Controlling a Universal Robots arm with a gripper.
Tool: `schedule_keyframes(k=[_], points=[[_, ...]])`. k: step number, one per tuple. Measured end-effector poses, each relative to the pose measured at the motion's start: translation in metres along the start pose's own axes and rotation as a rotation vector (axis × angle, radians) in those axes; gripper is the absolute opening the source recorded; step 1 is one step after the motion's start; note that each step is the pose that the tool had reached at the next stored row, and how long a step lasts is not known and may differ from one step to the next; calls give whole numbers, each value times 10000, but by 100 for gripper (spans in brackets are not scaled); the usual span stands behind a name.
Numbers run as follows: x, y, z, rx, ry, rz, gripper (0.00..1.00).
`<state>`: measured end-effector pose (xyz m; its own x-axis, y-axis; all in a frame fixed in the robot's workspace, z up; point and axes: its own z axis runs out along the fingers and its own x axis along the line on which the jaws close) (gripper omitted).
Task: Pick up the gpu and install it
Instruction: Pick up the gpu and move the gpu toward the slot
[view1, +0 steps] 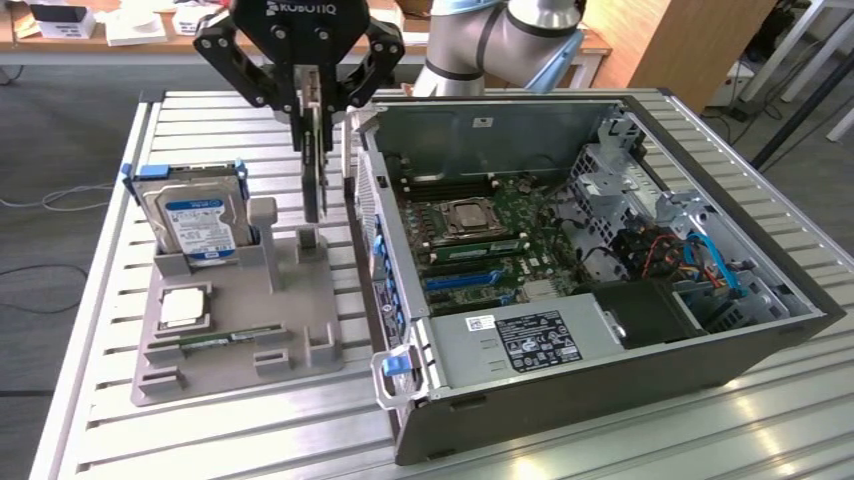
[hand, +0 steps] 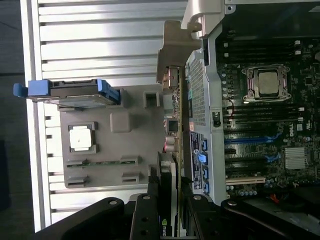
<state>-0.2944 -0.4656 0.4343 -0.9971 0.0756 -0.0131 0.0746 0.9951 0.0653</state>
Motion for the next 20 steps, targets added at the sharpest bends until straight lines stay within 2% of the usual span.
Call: schedule_keyframes(k=[4, 20], points=[[-128, 10, 1, -1, 2, 2, 27], [-849, 64, 15, -15, 25, 3, 27]])
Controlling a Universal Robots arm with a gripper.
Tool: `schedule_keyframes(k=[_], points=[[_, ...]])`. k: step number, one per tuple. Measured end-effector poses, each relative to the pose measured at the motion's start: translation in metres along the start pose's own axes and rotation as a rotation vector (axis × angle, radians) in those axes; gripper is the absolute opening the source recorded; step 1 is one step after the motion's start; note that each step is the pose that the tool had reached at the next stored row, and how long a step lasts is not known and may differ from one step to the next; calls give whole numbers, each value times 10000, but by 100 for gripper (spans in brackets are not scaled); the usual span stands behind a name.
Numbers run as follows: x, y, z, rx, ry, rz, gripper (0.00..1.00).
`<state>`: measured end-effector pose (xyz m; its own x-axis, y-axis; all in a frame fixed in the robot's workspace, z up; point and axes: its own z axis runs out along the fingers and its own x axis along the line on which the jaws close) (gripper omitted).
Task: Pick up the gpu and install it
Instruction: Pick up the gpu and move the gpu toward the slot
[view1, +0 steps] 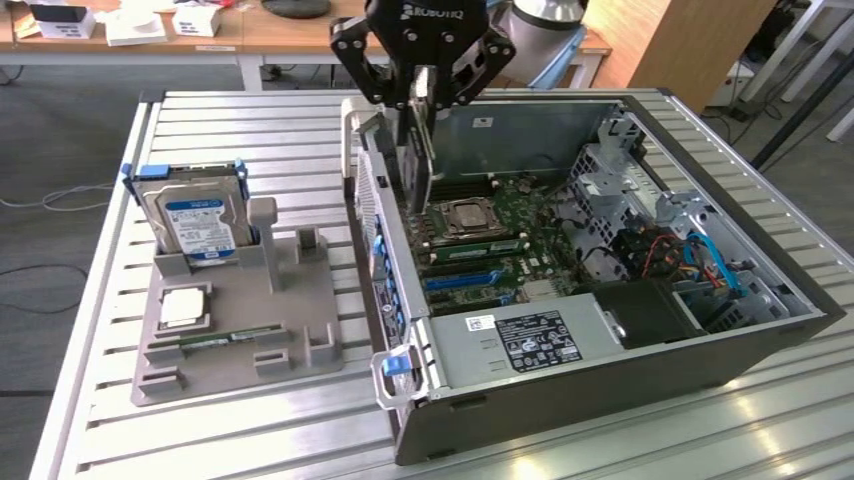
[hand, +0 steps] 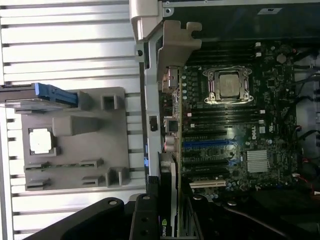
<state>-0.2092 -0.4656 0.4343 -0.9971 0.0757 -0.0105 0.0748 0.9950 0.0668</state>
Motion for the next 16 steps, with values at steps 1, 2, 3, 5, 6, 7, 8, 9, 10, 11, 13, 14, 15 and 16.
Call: schedule_keyframes(k=[1, 2, 3, 5, 6, 7, 8, 9, 10, 11, 13, 14, 15, 16], points=[[-45, 3, 1, -1, 1, -1, 27], [-90, 7, 1, -3, 3, -1, 27], [-135, 10, 2, -5, 3, 0, 27], [-274, 20, 5, -7, 6, -1, 27], [-318, 24, 5, -7, 7, 0, 27], [-362, 28, 6, -7, 9, 2, 27], [-408, 31, 6, -6, 11, 0, 27], [-453, 34, 7, -7, 12, -1, 27], [-497, 38, 9, -8, 13, 0, 27], [-542, 41, 9, -8, 14, 2, 27], [-635, 48, 11, -8, 16, -1, 27], [-679, 51, 12, -7, 17, 0, 27], [-724, 55, 13, -7, 18, 2, 27], [-769, 58, 14, -7, 18, 0, 27]])
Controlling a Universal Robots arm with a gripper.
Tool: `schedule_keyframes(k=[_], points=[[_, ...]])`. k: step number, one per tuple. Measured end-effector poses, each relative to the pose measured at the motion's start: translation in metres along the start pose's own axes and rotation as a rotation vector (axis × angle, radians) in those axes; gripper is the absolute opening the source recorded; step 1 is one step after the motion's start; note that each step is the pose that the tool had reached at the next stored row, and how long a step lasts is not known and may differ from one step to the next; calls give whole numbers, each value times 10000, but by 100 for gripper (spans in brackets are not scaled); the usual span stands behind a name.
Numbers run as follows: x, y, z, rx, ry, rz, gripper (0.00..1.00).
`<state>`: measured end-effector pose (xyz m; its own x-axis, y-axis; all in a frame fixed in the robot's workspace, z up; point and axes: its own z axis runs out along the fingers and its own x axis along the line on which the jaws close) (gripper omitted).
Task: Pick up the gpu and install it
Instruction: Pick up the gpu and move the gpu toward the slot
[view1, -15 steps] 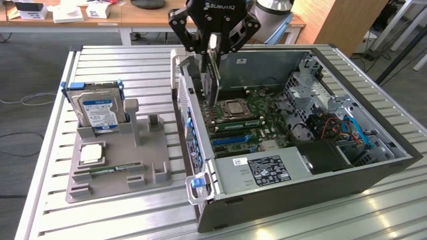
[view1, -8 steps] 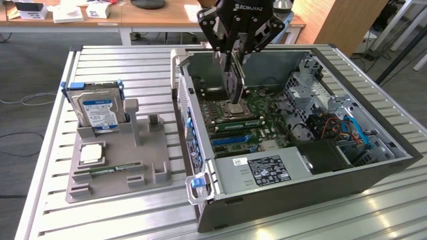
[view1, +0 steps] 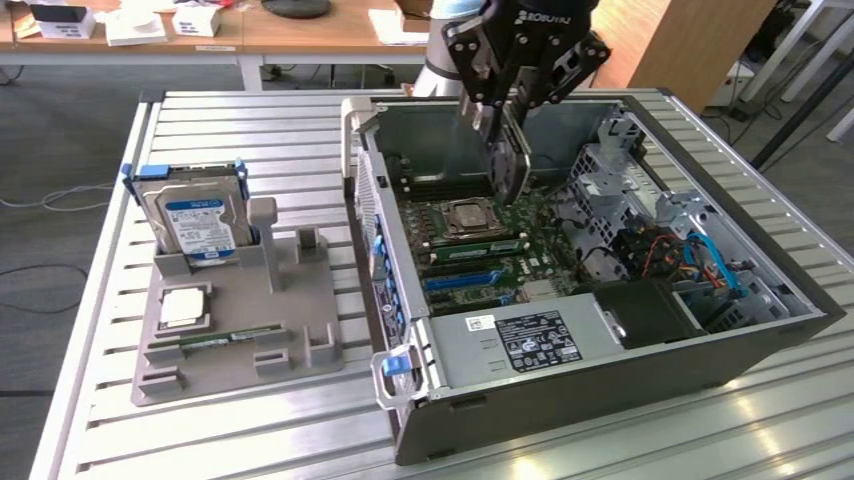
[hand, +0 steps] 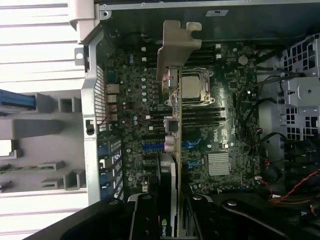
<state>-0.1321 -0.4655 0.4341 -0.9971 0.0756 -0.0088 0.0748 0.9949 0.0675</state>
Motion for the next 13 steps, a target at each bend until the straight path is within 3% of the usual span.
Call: schedule_keyframes(k=[13], points=[[-536, 40, 12, -25, 3, -9, 27]])
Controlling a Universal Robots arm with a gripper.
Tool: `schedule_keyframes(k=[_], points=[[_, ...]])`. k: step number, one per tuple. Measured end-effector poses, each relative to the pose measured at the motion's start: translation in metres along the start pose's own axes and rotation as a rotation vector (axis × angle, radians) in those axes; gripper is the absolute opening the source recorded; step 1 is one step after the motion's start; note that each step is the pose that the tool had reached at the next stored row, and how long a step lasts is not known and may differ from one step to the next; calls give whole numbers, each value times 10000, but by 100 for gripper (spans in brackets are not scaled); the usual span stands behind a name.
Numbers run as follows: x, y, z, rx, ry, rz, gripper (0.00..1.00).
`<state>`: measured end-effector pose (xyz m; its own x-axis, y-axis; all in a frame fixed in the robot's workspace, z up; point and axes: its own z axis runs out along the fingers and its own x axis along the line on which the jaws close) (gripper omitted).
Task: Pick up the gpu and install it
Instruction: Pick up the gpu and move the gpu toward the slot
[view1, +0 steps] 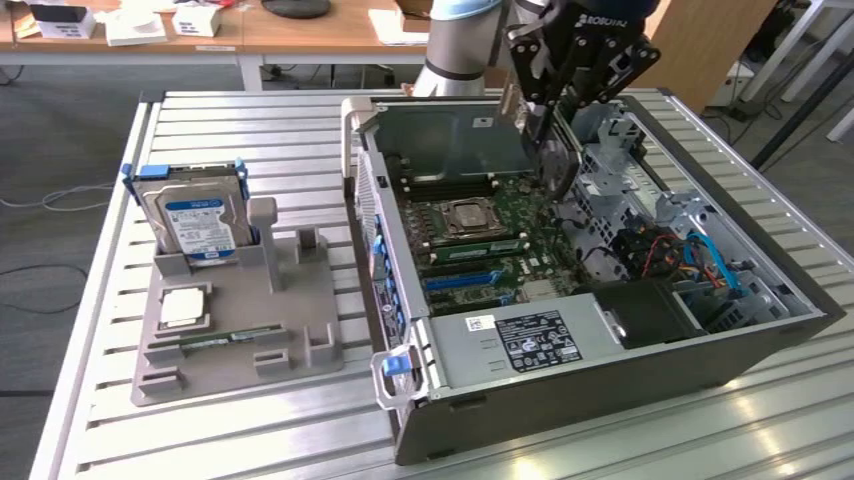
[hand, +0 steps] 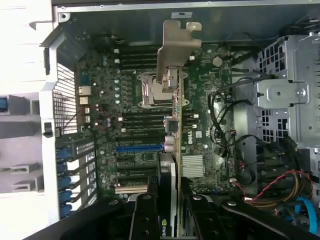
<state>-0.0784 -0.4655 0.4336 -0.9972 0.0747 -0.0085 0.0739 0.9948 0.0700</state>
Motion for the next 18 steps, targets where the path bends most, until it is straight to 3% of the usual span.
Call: schedule_keyframes(k=[5, 10, 18], points=[[-154, 11, 2, -6, 1, -1, 27], [-155, 22, 5, -8, 0, 0, 27], [-148, 120, 18, -8, 1, 0, 27]])
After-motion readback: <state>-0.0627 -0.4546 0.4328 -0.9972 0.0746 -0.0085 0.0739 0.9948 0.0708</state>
